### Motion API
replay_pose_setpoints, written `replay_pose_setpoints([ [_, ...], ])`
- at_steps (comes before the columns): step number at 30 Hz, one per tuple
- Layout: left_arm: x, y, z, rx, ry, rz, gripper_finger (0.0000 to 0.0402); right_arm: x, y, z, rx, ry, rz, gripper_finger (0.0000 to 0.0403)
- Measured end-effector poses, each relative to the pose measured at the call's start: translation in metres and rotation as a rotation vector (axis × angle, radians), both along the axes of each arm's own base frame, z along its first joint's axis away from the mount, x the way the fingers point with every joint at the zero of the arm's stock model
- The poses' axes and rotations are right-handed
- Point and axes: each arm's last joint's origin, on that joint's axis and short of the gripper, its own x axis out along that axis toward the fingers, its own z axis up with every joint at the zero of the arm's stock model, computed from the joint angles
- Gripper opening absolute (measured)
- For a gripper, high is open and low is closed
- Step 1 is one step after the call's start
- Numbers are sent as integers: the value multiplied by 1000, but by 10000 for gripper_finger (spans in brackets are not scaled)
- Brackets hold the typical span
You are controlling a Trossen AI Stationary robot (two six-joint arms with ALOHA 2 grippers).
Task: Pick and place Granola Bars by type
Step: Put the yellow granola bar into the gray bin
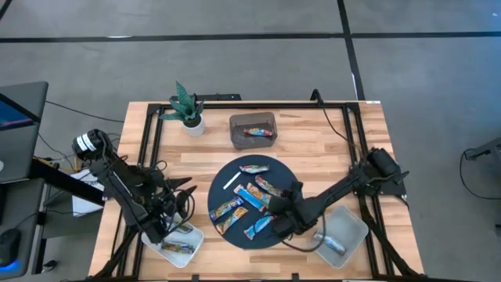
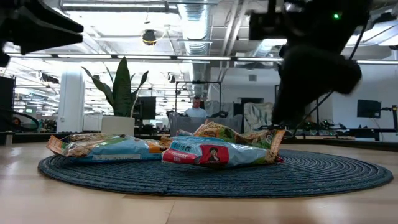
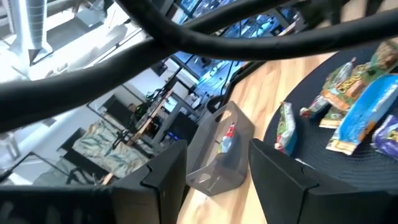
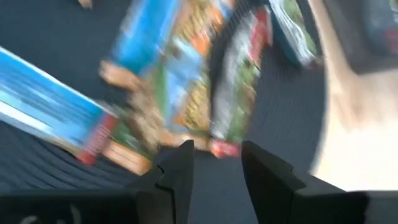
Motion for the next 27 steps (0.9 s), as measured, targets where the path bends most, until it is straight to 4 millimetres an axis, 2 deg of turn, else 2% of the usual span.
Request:
replay_pose_setpoints([
  [5,8,7,1,19,11,58,167,-4,1,6,117,-123,66,128],
  [10,14,14,1,16,9,109,167,-24,-3,-2,67,-99,91,129],
  [16,21,20,1,2,-1,159,167,-39,-8,-2,97,-253,142,129],
  [22,27,22,5,-2,-5,191,167,-32,-22,1,224,-341,165,129],
  [27,27,22,5,1,-3,188,167,-14,-33,-18,326,-304,195,129],
])
